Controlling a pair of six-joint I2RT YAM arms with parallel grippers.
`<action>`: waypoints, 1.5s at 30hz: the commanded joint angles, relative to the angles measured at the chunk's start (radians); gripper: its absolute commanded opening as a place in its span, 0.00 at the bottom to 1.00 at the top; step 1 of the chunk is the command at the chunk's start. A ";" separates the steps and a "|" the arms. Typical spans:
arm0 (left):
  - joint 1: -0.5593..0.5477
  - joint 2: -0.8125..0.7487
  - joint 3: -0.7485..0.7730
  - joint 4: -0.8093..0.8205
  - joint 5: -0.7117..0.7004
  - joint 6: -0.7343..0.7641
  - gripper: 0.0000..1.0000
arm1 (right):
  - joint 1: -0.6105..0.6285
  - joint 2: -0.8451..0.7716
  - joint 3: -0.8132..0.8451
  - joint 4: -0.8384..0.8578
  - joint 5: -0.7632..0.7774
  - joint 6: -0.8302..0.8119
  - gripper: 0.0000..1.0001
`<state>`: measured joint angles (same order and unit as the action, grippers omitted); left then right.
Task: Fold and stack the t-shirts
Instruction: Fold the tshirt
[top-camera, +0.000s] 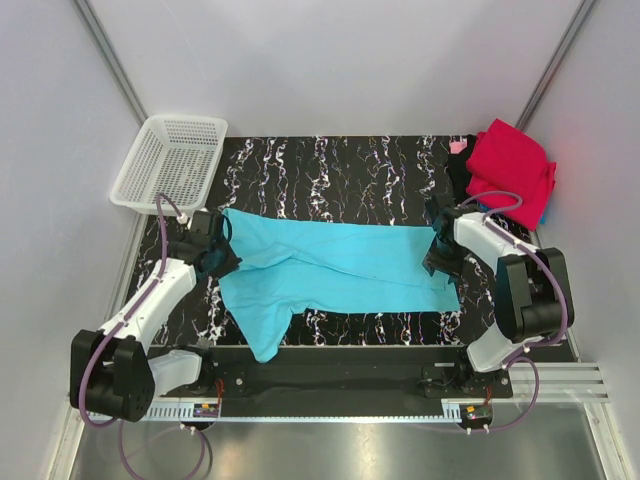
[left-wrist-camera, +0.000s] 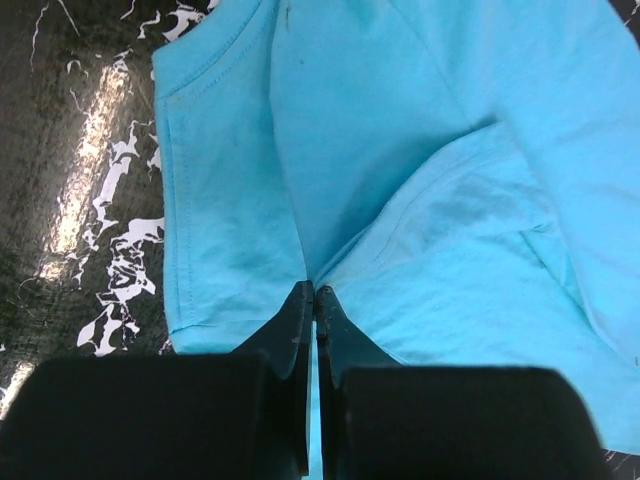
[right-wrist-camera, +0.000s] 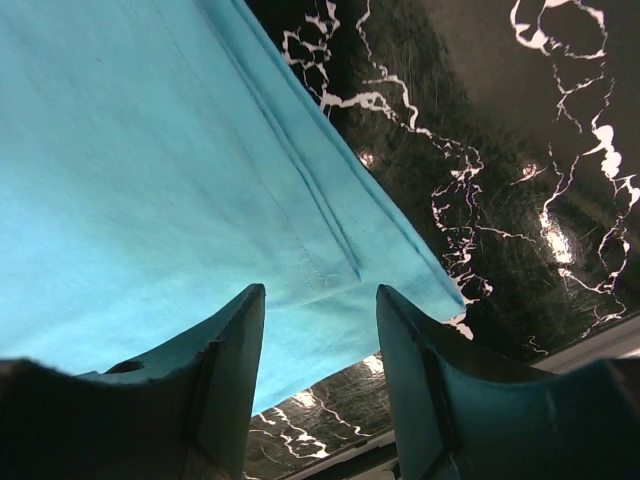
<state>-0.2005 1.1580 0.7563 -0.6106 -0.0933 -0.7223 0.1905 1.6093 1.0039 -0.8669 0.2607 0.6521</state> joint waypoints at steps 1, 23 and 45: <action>-0.005 -0.020 0.041 0.017 0.015 0.014 0.00 | 0.007 -0.011 0.044 -0.023 0.083 0.049 0.56; -0.010 0.016 0.011 0.017 0.014 0.023 0.00 | -0.042 -0.055 -0.140 0.140 -0.069 0.164 0.41; -0.010 -0.020 0.064 -0.023 0.010 0.020 0.00 | -0.042 -0.152 -0.051 0.029 0.025 0.135 0.00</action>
<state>-0.2058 1.1656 0.7704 -0.6353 -0.0868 -0.7109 0.1505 1.5040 0.9062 -0.8066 0.2344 0.7868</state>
